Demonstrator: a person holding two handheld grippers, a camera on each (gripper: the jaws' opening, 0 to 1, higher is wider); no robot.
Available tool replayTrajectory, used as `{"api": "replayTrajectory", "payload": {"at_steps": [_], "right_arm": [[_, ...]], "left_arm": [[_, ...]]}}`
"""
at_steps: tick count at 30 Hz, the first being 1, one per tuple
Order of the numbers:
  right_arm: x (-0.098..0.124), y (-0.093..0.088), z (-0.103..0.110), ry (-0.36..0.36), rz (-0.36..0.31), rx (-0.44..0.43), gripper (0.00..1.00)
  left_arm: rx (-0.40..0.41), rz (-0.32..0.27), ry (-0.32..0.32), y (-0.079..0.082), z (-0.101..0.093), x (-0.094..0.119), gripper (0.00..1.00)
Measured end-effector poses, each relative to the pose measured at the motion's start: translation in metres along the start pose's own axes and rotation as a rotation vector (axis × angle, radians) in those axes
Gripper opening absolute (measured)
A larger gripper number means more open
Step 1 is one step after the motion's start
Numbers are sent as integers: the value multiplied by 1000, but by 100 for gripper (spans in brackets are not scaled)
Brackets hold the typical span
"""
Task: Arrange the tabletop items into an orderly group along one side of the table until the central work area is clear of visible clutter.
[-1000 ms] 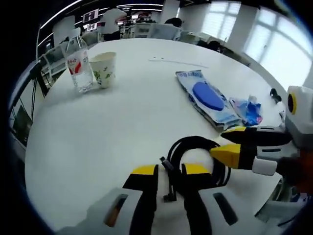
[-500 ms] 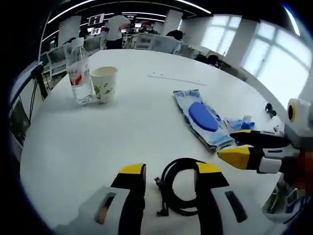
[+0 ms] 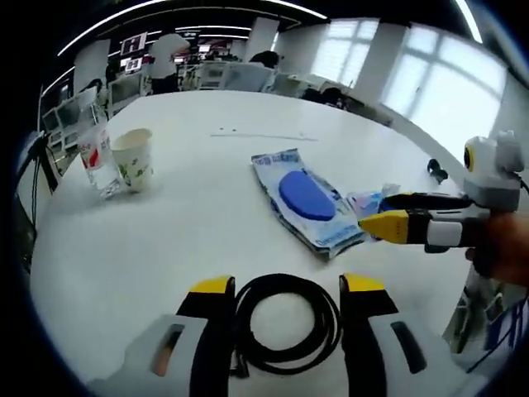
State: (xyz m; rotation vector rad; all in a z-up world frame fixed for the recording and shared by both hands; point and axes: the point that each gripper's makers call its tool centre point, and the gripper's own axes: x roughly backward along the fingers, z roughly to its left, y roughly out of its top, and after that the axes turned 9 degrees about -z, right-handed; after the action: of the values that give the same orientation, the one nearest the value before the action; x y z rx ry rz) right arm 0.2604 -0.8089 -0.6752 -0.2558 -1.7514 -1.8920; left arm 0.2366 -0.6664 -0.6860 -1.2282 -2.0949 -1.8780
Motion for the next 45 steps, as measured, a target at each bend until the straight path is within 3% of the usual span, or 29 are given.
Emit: {"api": "replayTrajectory", "payload": {"at_steps": [8,14,27,34,45], "right_arm": [[5,7,-15,-27,-13,6,69],[5,11,-22,-33,-13,20,75],[-13,39,-51,-3,9,119,84],[-26,47,-64,26,52,192,90],[-49,49,-73,84,140,285,97]], "left_arm": [[-62,-26,-25,8,-8,-3,55],[-71,-44,-63,12,-18,-6,64],[-111,-92,-129,21,-40,-14,75],[-123,-72,-144,14,-45,-19,84],[-36,-32,-211,6,-77,-26,95]]}}
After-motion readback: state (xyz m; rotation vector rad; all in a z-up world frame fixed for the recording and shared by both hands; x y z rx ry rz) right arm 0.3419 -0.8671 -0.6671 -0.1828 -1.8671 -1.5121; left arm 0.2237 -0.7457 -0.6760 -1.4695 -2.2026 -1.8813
